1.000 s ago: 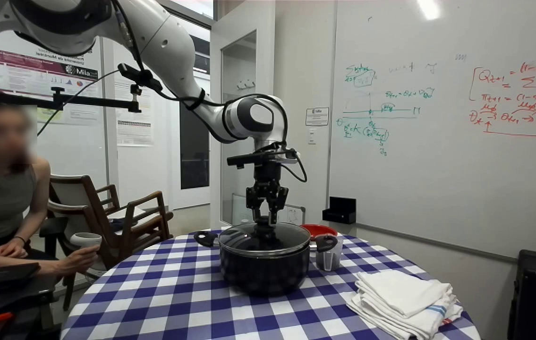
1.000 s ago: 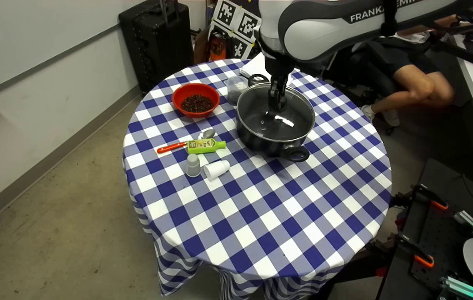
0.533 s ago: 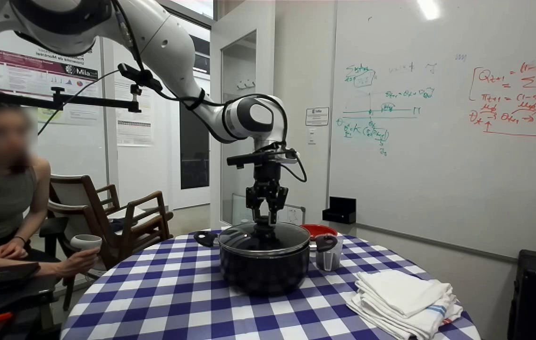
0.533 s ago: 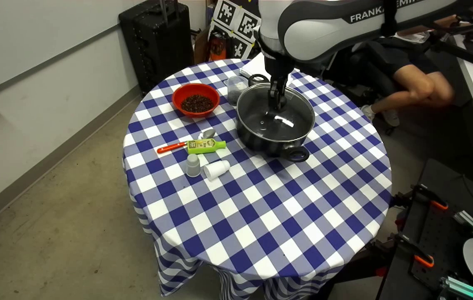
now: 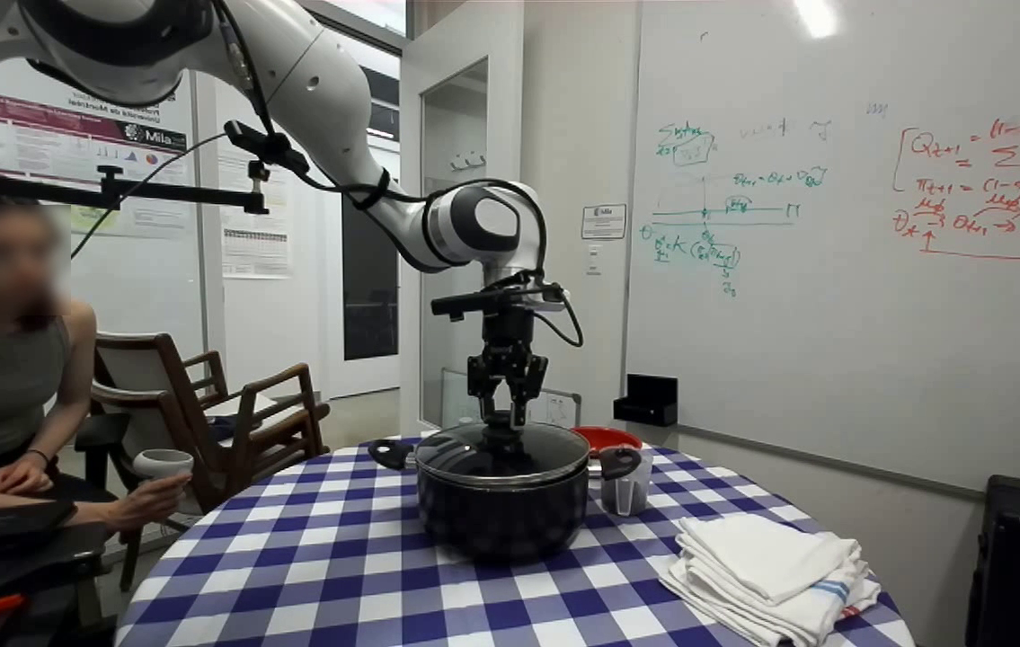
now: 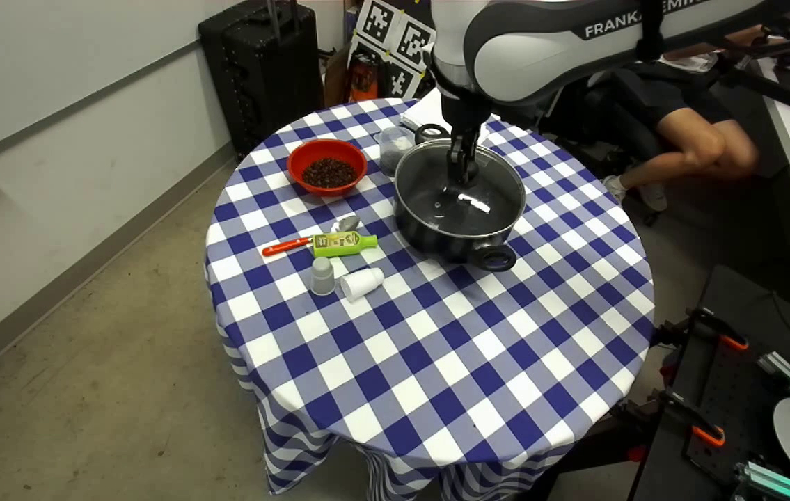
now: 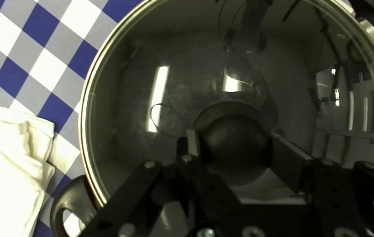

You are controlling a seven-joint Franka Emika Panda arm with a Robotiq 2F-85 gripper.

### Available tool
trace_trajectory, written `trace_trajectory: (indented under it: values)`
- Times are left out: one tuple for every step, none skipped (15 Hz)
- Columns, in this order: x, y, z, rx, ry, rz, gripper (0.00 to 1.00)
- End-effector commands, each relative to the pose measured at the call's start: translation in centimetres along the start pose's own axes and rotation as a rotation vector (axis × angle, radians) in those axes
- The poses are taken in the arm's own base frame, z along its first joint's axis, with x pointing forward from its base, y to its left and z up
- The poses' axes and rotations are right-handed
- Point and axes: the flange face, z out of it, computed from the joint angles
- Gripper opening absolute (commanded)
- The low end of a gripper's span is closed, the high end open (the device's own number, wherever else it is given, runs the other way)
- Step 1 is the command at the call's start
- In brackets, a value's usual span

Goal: Put the lid on the pot

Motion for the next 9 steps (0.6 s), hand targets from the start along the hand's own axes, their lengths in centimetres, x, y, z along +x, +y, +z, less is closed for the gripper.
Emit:
trace_trajectory:
  values:
    - [-0.1, -0.5, -0.6, 0.01, 0.0, 0.005, 0.82]
    - [-0.1, -0.6, -0.5, 0.01, 0.0, 0.005, 0.9]
    - [-0.1, -0.7, -0.6, 0.011, 0.0, 0.004, 0.96]
    - [-0.1, -0.7, -0.6, 0.012, 0.0, 0.004, 1.0]
    - [-0.1, -0.8, -0.6, 0.015, 0.002, 0.006, 1.0]
    - [-0.3, -0.7, -0.8, 0.021, 0.004, 0.008, 1.0]
    - [-0.6, -0.6, -1.0, 0.025, 0.006, 0.013, 1.0]
    - [-1.3, -0.4, -1.4, 0.031, 0.01, 0.023, 1.0]
    - [-1.9, -0.2, -1.9, 0.041, 0.022, 0.033, 1.0]
